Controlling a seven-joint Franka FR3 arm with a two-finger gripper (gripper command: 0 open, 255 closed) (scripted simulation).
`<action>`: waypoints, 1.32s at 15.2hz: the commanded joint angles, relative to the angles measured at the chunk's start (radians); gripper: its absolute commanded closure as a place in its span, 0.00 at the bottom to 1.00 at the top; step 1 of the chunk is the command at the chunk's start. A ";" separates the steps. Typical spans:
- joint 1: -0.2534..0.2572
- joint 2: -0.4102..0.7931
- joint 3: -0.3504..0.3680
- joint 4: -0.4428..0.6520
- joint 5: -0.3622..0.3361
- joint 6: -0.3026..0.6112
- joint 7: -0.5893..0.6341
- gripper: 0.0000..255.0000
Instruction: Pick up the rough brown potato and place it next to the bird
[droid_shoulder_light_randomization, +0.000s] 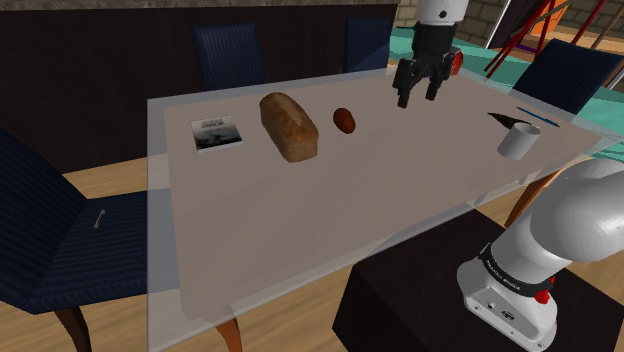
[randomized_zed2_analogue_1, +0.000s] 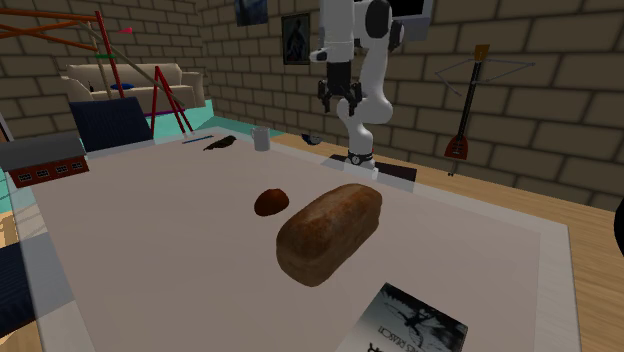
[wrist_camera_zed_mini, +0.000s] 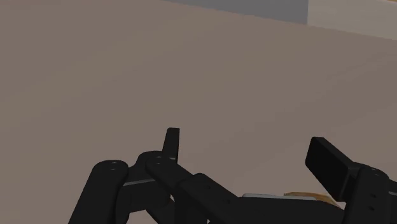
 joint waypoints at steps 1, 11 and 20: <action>-0.007 0.067 0.013 0.019 -0.021 0.048 0.016 0.00; -0.036 0.444 0.062 0.199 -0.162 0.229 0.129 0.00; -0.031 0.799 0.056 0.480 -0.320 0.272 0.236 0.00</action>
